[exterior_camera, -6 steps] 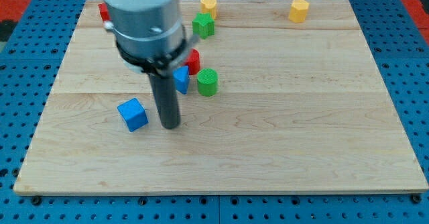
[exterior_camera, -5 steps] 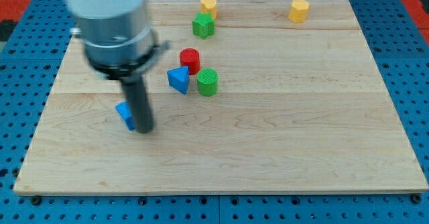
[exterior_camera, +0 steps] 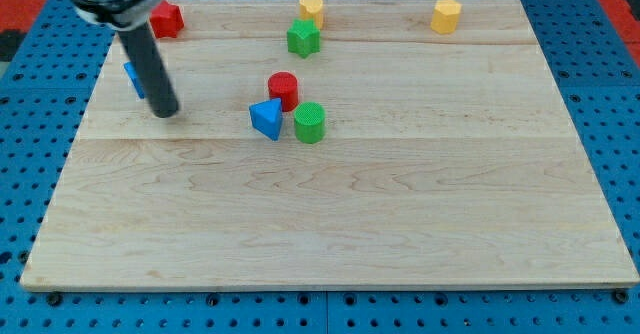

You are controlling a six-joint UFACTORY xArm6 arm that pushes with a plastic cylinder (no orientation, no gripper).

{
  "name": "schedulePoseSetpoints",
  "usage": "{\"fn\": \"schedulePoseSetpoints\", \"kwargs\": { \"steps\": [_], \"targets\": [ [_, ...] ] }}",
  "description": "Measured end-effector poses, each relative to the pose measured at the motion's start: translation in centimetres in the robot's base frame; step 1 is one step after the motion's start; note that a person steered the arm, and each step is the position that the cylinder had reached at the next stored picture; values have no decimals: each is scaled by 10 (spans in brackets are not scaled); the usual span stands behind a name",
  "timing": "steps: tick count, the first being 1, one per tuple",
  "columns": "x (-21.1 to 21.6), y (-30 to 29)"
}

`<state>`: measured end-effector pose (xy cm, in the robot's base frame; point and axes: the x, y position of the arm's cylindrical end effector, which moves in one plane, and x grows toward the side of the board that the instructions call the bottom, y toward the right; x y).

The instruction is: Slide the blue cube towards the bottom of the red star

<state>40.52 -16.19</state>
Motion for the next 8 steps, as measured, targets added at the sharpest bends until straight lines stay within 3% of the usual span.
{"fn": "schedulePoseSetpoints", "kwargs": {
  "steps": [1,5,6,7,8],
  "targets": [
    [-14,49],
    [-22,53],
    [-81,16],
    [-110,-75],
    [-95,-77]
  ]
}}
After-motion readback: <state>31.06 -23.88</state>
